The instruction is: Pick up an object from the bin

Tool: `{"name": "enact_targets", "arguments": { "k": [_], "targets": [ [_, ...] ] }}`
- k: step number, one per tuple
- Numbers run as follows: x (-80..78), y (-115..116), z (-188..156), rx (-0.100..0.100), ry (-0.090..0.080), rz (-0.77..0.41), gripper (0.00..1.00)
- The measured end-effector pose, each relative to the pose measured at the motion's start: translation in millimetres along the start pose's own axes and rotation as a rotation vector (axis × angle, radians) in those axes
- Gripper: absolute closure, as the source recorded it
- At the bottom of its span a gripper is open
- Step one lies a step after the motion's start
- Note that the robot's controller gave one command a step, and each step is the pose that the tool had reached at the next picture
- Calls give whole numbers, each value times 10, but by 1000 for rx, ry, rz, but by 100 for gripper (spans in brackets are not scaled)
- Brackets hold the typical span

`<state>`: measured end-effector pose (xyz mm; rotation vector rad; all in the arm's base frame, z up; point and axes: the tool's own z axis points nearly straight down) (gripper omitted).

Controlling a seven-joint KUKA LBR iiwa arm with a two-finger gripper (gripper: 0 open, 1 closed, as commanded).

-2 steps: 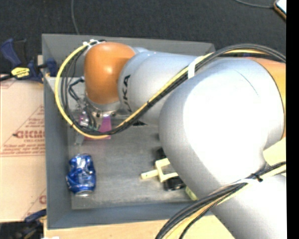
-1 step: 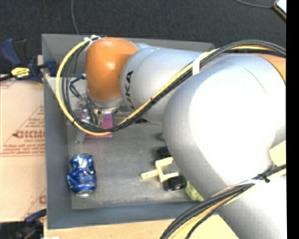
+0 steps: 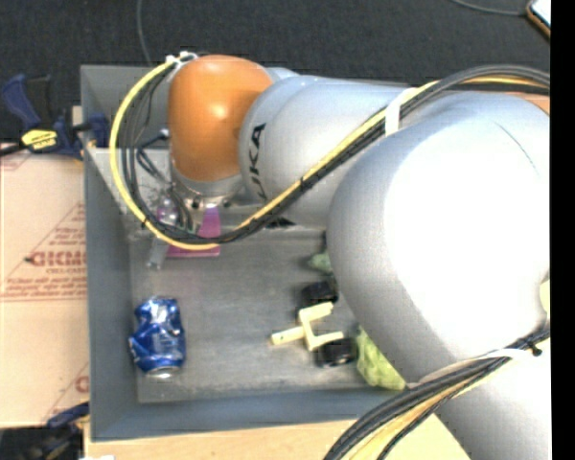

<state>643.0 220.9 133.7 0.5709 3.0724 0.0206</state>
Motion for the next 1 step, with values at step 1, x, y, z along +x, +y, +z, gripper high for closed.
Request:
{"name": "enact_targets", "arguments": {
  "k": [1],
  "targets": [
    [-12, 9, -282, -2, -3, 0, 100]
  ]
}}
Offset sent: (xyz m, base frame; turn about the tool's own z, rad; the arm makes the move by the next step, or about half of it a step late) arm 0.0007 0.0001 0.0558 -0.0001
